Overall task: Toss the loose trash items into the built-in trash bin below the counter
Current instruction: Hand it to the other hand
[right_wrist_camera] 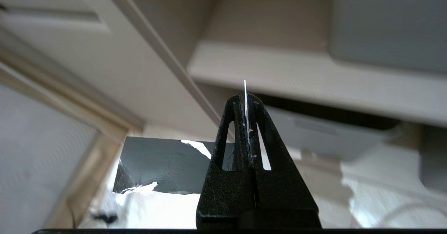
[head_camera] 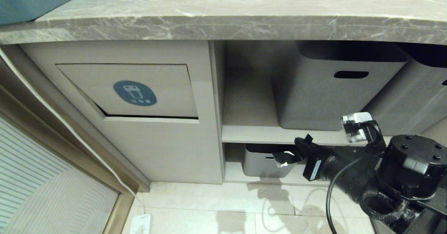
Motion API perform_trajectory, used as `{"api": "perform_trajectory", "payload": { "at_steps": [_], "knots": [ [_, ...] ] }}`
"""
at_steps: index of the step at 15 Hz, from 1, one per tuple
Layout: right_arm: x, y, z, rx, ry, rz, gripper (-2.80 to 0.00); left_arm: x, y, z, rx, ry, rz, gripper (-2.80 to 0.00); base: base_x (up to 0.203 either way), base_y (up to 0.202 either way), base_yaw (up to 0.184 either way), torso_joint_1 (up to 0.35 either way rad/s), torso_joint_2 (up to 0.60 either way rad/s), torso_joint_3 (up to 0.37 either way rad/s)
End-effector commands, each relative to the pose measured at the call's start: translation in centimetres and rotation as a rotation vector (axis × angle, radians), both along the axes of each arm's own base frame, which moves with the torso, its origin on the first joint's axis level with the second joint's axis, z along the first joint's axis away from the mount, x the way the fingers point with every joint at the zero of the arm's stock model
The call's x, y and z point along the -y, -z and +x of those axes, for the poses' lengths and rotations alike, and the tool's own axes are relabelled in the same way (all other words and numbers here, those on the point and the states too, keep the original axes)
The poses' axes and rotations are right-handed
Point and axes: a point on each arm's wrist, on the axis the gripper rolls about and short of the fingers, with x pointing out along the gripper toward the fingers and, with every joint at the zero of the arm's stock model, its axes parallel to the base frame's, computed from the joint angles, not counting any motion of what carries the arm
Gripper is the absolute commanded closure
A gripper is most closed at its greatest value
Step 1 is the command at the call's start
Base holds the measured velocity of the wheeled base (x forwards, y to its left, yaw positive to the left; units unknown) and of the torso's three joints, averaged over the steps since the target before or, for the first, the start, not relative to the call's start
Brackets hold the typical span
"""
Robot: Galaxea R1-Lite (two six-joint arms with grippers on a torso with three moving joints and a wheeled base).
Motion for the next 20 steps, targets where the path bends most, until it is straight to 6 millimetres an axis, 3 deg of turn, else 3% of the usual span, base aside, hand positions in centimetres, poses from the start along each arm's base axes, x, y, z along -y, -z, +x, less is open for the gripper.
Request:
{"api": "perform_trajectory", "payload": {
  "at_steps": [1, 2, 4, 5, 8, 9, 14, 17, 20],
  "knots": [
    [-1.3, -0.5, 1.3, 0.023, -0.010, 0.022, 0.00, 0.2, -4.6, 3.4, -0.104, 0.080, -0.028, 0.00, 0.000, 0.000, 0.000, 0.000, 0.00, 0.000],
    [-2.1, -0.5, 2.0, 0.027, -0.016, 0.032, 0.00, 0.4, -6.3, 5.5, -0.168, 0.170, -0.067, 0.00, 0.000, 0.000, 0.000, 0.000, 0.00, 0.000],
    [-2.9, -1.2, 2.3, 0.050, -0.025, 0.056, 0.00, 0.9, -7.5, 9.1, -0.325, 0.375, -0.170, 0.00, 0.000, 0.000, 0.000, 0.000, 0.00, 0.000],
    [-3.0, -1.4, 2.4, 0.055, -0.026, 0.060, 0.00, 1.6, -7.4, 10.2, -0.421, 0.506, -0.254, -2.80, 0.000, 0.000, 0.000, 0.000, 0.00, 0.000],
    [-3.0, -1.4, 2.4, 0.047, -0.025, 0.079, 0.00, 4.2, -8.1, 10.8, -0.653, 0.809, -0.463, -2.80, 0.000, 0.000, 0.000, 0.000, 0.00, 0.000],
    [-3.0, -1.4, 2.3, 0.041, -0.025, 0.093, 0.00, 5.3, -8.1, 11.9, -0.741, 0.852, -0.515, -2.80, 0.000, 0.000, 0.000, 0.000, 0.00, 0.000],
    [-3.2, -1.4, 2.5, 0.045, -0.033, 0.090, 0.00, 11.1, -6.2, 18.8, -0.861, 0.885, -0.593, -2.80, 0.000, 0.000, 0.000, 0.000, 0.00, 0.000],
    [-4.1, -1.8, 2.0, 0.057, -0.071, 0.097, 0.00, 15.9, -5.0, 20.0, -0.871, 0.880, -0.627, -2.80, 0.000, 0.000, 0.000, 0.000, 0.00, 0.000],
    [-5.7, -2.3, 1.0, 0.070, -0.136, 0.114, 0.00, 19.3, -3.5, 21.5, -0.840, 0.799, -0.663, -2.80, 0.000, 0.000, 0.000, 0.000, 0.00, 0.000]
  ]
}}
